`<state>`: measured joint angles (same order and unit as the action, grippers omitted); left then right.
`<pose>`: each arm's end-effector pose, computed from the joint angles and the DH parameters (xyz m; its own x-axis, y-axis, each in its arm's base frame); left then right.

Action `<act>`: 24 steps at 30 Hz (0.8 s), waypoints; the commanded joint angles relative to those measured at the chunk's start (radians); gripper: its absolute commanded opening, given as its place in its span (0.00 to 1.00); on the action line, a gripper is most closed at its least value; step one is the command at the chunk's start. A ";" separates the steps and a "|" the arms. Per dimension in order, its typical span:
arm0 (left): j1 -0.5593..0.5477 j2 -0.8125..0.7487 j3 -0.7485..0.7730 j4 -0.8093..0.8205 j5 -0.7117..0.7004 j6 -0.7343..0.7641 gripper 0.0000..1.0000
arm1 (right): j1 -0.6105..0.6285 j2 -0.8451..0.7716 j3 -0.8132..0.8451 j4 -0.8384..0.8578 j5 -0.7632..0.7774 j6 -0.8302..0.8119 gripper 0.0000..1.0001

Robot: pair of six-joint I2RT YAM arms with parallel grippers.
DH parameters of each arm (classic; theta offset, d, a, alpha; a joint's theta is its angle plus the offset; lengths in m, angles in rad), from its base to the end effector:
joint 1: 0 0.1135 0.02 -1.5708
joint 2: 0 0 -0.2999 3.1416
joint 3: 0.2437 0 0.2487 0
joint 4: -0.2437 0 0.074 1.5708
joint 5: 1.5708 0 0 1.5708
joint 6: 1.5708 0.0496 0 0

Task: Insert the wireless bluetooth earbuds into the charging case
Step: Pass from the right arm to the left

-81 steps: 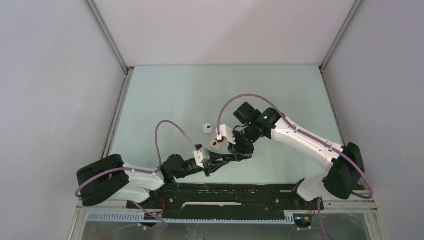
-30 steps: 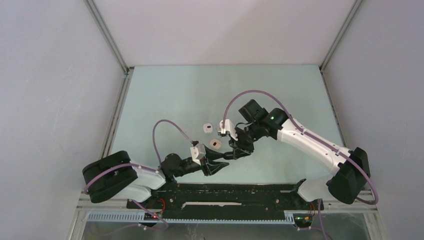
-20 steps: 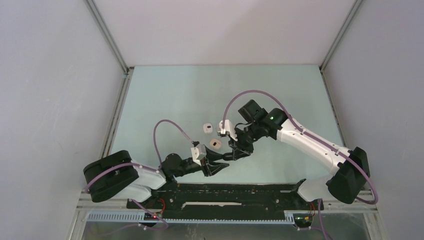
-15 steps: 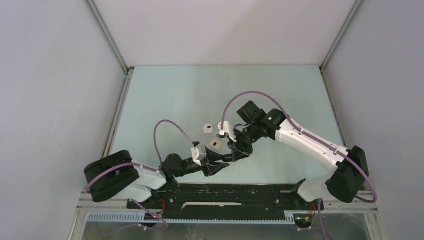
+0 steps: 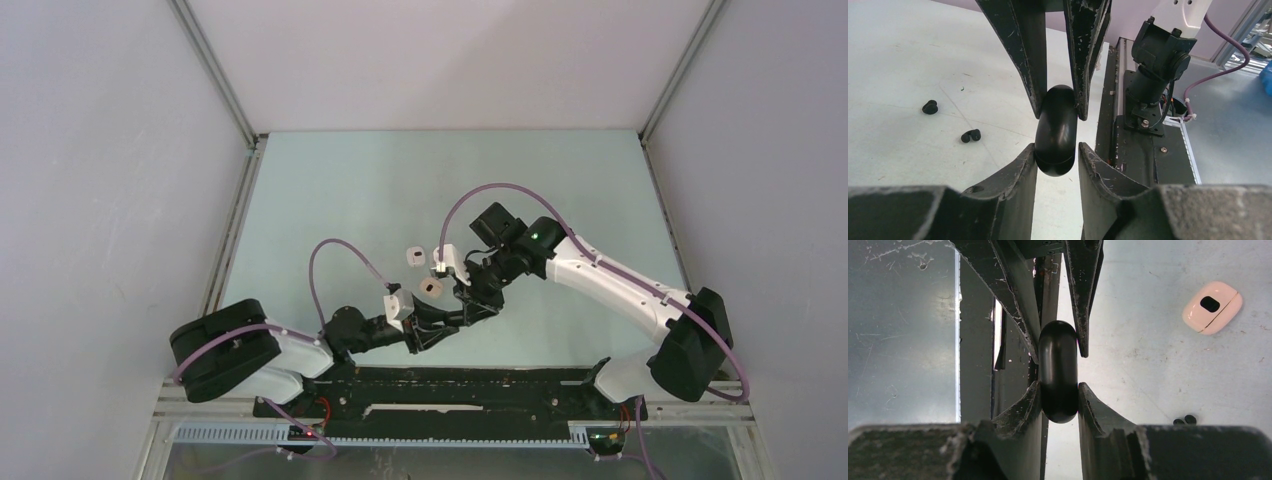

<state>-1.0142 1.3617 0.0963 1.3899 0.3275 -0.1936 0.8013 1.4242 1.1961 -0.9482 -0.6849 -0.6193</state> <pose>0.0961 -0.1847 0.2097 -0.1227 -0.1476 -0.9814 0.9670 0.2046 -0.1517 0.1640 0.2144 0.3103 -0.1020 -0.7514 -0.6520 -0.9636 -0.0883 0.2524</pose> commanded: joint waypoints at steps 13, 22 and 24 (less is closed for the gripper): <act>-0.004 0.016 0.037 0.047 0.022 0.008 0.41 | 0.000 -0.010 0.042 0.002 -0.050 -0.004 0.15; -0.004 0.017 0.040 0.042 0.030 0.009 0.34 | -0.010 -0.014 0.042 0.002 -0.061 -0.005 0.15; -0.004 0.019 0.041 0.040 0.033 0.010 0.30 | -0.011 -0.012 0.042 0.001 -0.059 -0.004 0.16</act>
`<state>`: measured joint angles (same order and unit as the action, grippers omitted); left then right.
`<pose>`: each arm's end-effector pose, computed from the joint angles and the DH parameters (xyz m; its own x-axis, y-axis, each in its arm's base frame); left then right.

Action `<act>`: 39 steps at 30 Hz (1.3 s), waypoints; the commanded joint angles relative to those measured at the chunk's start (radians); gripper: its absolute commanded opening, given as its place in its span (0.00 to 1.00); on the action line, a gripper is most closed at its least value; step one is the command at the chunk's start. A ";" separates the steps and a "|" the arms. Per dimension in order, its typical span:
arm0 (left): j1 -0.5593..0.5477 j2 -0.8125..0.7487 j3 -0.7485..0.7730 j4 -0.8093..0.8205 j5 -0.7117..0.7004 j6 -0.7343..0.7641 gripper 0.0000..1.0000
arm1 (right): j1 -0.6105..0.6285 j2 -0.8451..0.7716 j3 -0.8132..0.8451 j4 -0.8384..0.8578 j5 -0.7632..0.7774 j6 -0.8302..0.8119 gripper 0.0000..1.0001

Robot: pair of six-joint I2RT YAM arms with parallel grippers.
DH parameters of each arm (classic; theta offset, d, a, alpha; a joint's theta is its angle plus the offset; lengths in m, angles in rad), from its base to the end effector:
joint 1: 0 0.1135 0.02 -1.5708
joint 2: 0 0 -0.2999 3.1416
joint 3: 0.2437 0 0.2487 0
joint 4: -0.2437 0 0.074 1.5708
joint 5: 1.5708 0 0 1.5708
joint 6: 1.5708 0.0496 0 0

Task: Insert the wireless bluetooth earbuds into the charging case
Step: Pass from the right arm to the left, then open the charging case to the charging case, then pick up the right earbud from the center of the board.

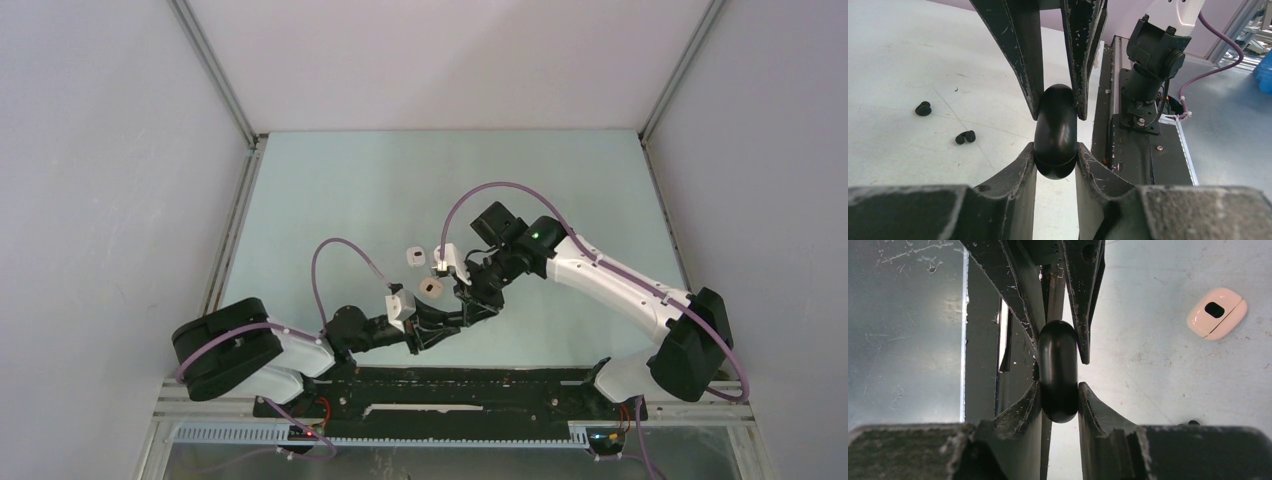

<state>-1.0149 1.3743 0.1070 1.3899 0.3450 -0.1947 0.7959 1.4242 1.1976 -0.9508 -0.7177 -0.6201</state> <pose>0.0969 -0.1878 0.2100 -0.1256 -0.1428 -0.9817 0.9705 0.1874 -0.1514 0.1639 0.2140 0.3116 -0.1106 -0.7387 -0.6649 -0.9571 -0.1011 0.2716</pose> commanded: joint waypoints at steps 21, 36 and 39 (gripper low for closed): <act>-0.005 0.004 0.027 0.044 0.043 0.029 0.00 | -0.106 -0.001 0.080 0.043 -0.036 0.090 0.46; -0.004 -0.038 0.021 -0.011 -0.025 0.041 0.00 | -0.413 -0.134 -0.015 0.197 -0.036 0.134 0.52; -0.001 -0.057 0.012 -0.028 -0.053 0.055 0.00 | -0.429 -0.116 -0.072 0.296 0.104 0.151 0.52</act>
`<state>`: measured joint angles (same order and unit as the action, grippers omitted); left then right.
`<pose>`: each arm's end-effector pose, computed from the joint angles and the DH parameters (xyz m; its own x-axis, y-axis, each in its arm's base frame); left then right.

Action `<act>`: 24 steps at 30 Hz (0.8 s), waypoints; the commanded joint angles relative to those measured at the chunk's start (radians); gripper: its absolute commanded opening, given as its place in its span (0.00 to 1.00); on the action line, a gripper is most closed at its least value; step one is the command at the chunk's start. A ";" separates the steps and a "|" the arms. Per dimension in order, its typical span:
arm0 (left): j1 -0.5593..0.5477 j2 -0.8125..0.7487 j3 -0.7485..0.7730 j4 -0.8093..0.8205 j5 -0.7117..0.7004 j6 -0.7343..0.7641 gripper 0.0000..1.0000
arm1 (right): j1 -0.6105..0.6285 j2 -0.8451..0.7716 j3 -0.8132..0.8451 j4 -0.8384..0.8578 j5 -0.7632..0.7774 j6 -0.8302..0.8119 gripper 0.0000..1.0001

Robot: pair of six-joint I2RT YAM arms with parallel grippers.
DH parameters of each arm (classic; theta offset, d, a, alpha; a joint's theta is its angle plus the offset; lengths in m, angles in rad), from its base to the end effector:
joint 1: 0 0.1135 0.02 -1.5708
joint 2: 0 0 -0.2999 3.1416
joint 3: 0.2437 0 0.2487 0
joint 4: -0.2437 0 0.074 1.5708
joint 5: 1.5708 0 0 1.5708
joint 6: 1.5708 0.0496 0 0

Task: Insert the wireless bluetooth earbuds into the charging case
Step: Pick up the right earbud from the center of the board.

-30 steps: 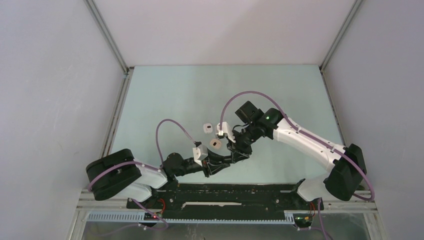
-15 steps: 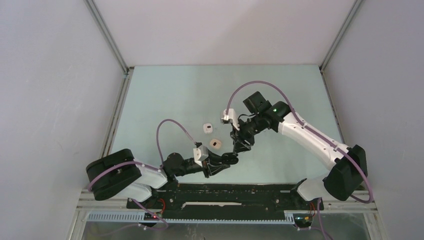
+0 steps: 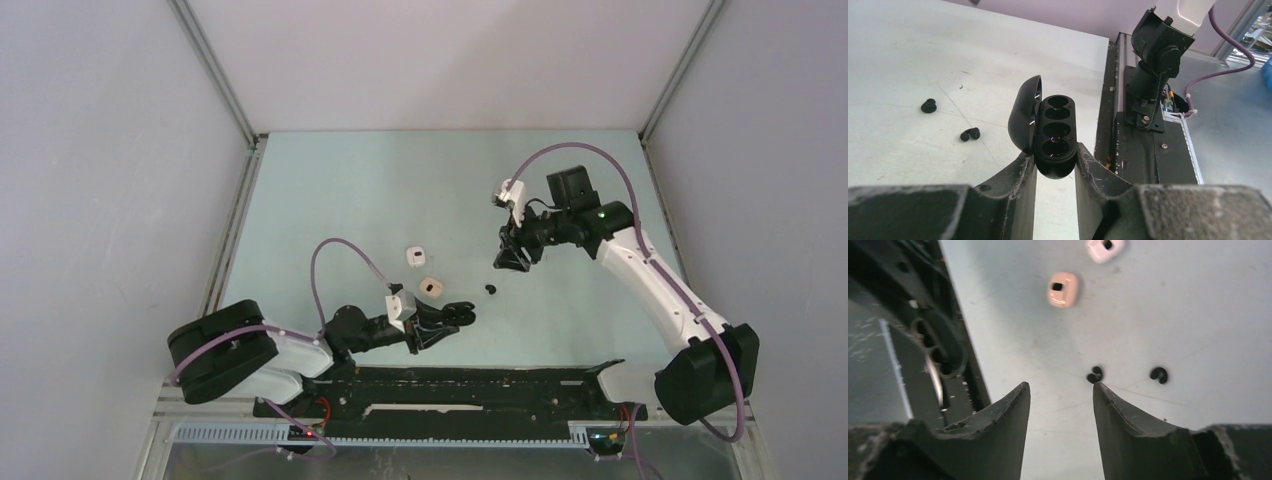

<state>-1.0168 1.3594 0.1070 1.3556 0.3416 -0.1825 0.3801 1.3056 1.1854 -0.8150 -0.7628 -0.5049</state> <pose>0.0962 -0.1871 0.2087 -0.1239 -0.1247 -0.9844 0.9702 0.1929 -0.1466 0.2226 0.1258 0.3451 -0.3401 -0.5124 -0.7885 -0.9296 0.3099 0.1995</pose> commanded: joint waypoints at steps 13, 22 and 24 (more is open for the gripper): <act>0.004 -0.001 0.022 0.033 -0.025 0.017 0.00 | -0.062 0.434 0.098 0.220 0.415 -0.042 0.34; 0.005 0.007 0.026 0.031 -0.029 0.016 0.00 | -0.068 0.604 0.250 0.133 0.407 -0.206 0.30; 0.006 0.007 0.025 0.030 -0.028 0.017 0.00 | -0.068 0.633 0.284 0.098 0.387 -0.230 0.30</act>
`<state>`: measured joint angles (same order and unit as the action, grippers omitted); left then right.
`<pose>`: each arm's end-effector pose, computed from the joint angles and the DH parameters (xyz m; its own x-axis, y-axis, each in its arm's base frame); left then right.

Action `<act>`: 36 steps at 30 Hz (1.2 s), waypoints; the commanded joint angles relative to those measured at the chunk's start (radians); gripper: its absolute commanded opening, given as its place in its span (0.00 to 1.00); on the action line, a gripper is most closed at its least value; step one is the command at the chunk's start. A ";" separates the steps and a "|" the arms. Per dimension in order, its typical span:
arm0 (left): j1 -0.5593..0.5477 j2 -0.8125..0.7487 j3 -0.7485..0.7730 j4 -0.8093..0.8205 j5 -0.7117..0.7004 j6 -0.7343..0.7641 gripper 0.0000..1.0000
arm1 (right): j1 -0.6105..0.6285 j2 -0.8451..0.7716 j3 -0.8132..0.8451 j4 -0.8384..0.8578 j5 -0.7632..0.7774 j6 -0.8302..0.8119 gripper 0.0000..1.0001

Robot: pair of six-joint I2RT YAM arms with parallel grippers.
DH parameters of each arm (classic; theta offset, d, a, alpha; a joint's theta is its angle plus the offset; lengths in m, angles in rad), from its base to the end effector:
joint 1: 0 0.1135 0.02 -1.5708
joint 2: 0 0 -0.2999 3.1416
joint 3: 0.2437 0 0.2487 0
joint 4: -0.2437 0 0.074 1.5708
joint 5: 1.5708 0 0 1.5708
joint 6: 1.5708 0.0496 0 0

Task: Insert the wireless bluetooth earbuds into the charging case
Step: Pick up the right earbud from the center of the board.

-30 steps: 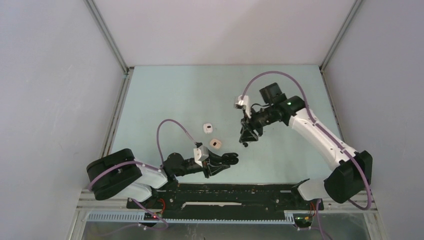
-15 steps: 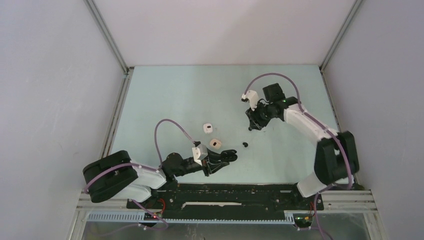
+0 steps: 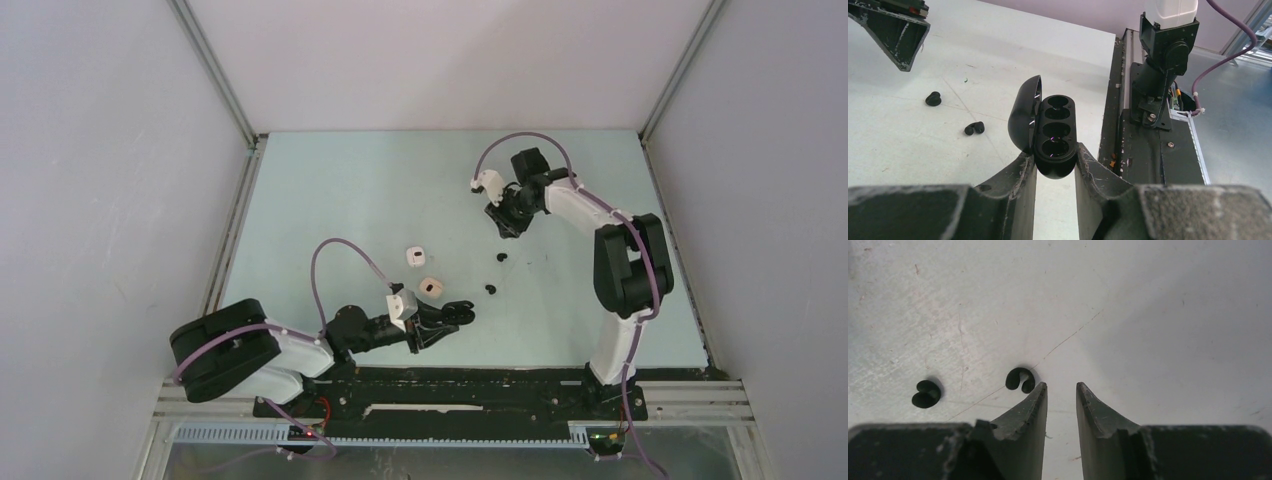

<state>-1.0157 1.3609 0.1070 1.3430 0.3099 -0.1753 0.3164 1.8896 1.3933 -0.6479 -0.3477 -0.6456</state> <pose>0.0981 -0.1869 0.2070 -0.1229 -0.1170 -0.9855 0.9628 0.2268 -0.1470 0.3794 0.1420 0.2263 -0.4344 -0.7374 -0.5171 -0.8612 0.5082 -0.0012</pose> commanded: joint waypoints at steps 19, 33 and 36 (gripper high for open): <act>0.005 0.007 0.031 0.024 0.008 0.013 0.00 | -0.008 0.150 0.074 -0.173 -0.102 -0.183 0.36; 0.005 0.009 0.036 0.014 0.012 0.011 0.00 | -0.007 0.147 0.061 -0.184 -0.145 -0.182 0.40; 0.005 0.011 0.039 0.011 0.015 0.010 0.00 | -0.007 0.146 0.062 -0.193 -0.158 -0.184 0.40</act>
<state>-1.0157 1.3678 0.1070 1.3228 0.3180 -0.1753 0.3088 2.0262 1.4483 -0.8219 -0.4671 -0.8059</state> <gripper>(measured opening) 0.316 0.400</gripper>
